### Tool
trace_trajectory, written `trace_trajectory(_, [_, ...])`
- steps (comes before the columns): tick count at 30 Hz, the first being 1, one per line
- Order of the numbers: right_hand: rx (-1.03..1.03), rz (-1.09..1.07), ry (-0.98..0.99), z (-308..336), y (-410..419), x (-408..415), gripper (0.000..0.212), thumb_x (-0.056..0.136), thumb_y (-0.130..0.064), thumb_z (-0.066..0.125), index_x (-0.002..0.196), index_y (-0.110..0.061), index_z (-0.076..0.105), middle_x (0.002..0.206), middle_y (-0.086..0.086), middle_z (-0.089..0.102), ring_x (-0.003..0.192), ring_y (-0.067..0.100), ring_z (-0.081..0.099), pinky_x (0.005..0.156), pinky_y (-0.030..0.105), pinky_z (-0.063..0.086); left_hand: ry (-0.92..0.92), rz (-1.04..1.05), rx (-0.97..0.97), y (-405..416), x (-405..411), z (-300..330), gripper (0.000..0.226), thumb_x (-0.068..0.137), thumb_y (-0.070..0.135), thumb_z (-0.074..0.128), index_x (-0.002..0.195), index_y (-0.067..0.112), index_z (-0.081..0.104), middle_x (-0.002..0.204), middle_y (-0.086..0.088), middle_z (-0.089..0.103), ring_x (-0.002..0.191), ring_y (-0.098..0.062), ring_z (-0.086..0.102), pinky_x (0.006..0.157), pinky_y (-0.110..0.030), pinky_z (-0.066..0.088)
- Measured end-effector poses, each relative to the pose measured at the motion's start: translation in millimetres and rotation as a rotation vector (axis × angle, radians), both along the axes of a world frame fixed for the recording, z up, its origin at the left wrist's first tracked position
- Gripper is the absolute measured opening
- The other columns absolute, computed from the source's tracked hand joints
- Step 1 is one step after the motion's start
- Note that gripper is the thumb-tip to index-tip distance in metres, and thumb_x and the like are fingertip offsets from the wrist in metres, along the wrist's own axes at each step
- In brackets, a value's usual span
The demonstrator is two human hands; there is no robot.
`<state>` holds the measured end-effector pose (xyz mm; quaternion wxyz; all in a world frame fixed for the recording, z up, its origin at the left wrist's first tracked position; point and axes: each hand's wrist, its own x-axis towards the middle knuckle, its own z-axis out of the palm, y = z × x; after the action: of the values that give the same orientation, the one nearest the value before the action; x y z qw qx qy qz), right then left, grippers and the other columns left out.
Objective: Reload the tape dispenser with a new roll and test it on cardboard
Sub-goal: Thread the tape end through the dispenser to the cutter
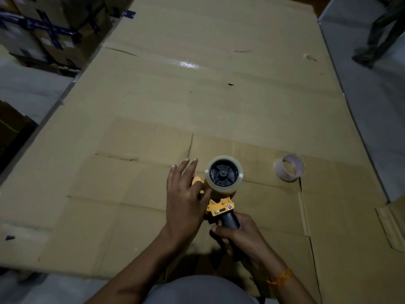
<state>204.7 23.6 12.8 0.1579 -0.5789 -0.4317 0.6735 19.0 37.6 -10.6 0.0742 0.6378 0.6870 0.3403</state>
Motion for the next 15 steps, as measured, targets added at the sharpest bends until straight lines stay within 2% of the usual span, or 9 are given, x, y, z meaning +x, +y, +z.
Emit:
trace_trajectory(4, [0.027,0.009,-0.013,1.5,1.1,-1.8,0.017,0.086,-0.019,0.081,0.09,-0.013,0.066,0.063,0.007,0.059,0.055,0.023,0.054,0.052,0.033,0.048,0.011,-0.027,-0.038,3.2,-1.6,0.8,0.016,0.09,0.033,0.085,0.085,0.017,0.085,0.165,-0.013,0.05,0.157,-0.032,0.041,0.131,-0.055,0.025])
trace_trajectory(7, [0.023,0.006,-0.014,3.4,2.2,-2.5,0.015,0.088,-0.018,0.08,0.09,-0.013,0.066,0.064,0.008,0.059,0.056,0.023,0.054,0.051,0.032,0.048,-0.058,-0.043,-0.074,5.1,-1.6,-3.5,0.012,0.09,0.033,0.084,0.086,0.023,0.087,0.169,-0.007,0.046,0.16,-0.029,0.037,0.129,-0.057,0.028])
trace_trajectory(11, [0.012,-0.024,0.013,3.6,1.2,-3.0,0.013,0.088,-0.016,0.079,0.087,-0.015,0.066,0.066,0.011,0.057,0.055,0.023,0.052,0.05,0.031,0.046,-0.192,-0.083,-0.053,9.5,-5.0,-5.5,0.006,0.083,0.025,0.089,0.084,0.021,0.085,0.166,-0.007,0.05,0.158,-0.033,0.036,0.12,-0.062,0.038])
trace_trajectory(15, [-0.051,-0.061,0.077,3.4,0.3,-3.1,0.014,0.089,-0.013,0.08,0.088,-0.013,0.066,0.063,0.01,0.054,0.051,0.019,0.049,0.047,0.029,0.044,-0.22,-0.172,-0.011,10.4,-8.7,-1.4,0.008,0.085,0.024,0.088,0.086,0.018,0.083,0.167,-0.009,0.045,0.161,-0.035,0.028,0.122,-0.056,0.036])
